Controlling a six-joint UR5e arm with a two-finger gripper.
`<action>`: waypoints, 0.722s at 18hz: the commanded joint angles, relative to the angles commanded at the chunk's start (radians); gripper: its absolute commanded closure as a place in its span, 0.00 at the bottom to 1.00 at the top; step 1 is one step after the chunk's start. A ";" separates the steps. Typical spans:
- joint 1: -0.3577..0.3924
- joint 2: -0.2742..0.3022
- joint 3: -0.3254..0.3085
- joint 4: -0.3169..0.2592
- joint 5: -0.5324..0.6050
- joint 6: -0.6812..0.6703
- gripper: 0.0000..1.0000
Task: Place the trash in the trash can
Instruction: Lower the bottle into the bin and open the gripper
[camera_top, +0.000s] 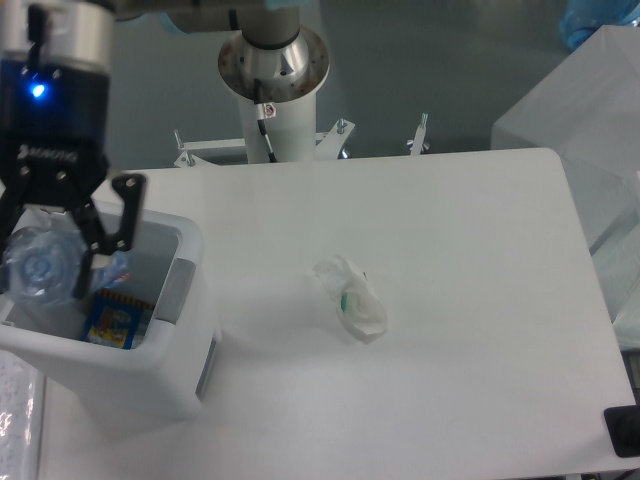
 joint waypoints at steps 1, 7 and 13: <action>-0.002 0.002 -0.011 0.000 -0.002 -0.002 0.34; -0.003 0.028 -0.086 0.000 0.002 0.005 0.28; -0.003 0.034 -0.113 -0.002 0.003 0.006 0.28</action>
